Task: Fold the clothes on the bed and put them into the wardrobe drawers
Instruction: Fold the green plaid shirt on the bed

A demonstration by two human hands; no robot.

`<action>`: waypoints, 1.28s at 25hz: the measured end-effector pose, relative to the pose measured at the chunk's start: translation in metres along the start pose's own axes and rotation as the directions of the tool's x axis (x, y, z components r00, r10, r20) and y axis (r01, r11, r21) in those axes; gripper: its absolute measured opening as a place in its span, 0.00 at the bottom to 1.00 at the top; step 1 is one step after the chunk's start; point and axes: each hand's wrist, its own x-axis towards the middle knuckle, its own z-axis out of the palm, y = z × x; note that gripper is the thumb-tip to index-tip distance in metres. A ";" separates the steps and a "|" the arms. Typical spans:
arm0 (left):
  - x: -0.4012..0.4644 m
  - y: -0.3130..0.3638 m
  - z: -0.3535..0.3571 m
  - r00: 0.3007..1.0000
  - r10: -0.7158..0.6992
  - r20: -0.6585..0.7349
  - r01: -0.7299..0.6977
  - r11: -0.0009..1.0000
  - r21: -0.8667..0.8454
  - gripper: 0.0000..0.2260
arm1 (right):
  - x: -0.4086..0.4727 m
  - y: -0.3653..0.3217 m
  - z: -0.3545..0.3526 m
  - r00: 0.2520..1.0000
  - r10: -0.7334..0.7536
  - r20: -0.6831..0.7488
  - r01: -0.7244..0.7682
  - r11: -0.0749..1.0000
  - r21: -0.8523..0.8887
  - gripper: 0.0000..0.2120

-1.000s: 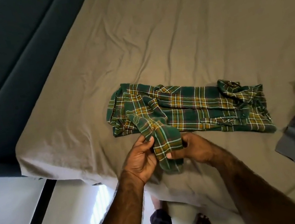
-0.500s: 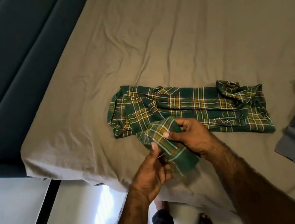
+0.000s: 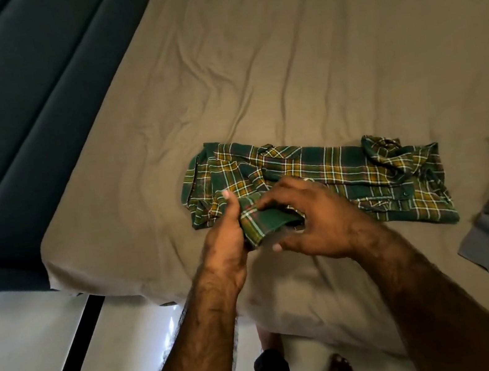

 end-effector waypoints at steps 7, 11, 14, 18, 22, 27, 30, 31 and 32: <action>0.033 0.008 -0.012 0.949 0.304 -0.088 -0.250 0.891 0.380 0.21 | 0.030 0.022 -0.040 0.763 0.534 -0.364 -0.024 0.587 0.809 0.07; 0.066 -0.005 -0.028 0.898 0.388 -0.207 -0.055 0.567 0.822 0.03 | 0.029 0.051 -0.077 0.538 0.785 -0.306 0.031 0.344 0.938 0.07; 0.089 -0.005 -0.020 0.934 0.279 -0.222 0.078 0.447 0.891 0.16 | 0.025 0.077 -0.077 0.347 0.879 -0.327 -0.055 0.367 0.928 0.07; 0.121 0.002 -0.005 0.949 0.306 -0.079 -0.010 0.280 0.960 0.15 | 0.027 0.117 -0.075 0.239 0.921 -0.308 -0.111 0.341 0.933 0.06; 0.168 0.021 -0.002 0.951 0.222 0.217 -0.209 -0.062 0.976 0.29 | 0.021 0.172 -0.061 0.119 0.963 -0.244 -0.239 0.266 0.934 0.12; 0.228 0.063 0.001 0.988 -0.034 0.150 -0.154 -0.251 0.956 0.19 | -0.011 0.212 -0.055 -0.043 0.960 -0.277 -0.271 0.255 0.928 0.12; 0.253 0.095 0.005 0.993 -0.011 0.121 -0.120 -0.277 0.953 0.10 | -0.016 0.235 -0.048 -0.088 0.941 -0.326 -0.349 0.278 0.895 0.12; 0.262 0.101 0.017 0.995 -0.043 0.088 -0.097 -0.310 0.946 0.11 | -0.016 0.247 -0.047 -0.123 0.943 -0.311 -0.394 0.241 0.887 0.10; 0.262 0.108 0.025 0.997 -0.062 0.051 -0.071 -0.387 0.919 0.14 | -0.012 0.252 -0.042 -0.136 0.937 -0.321 -0.479 0.221 0.849 0.10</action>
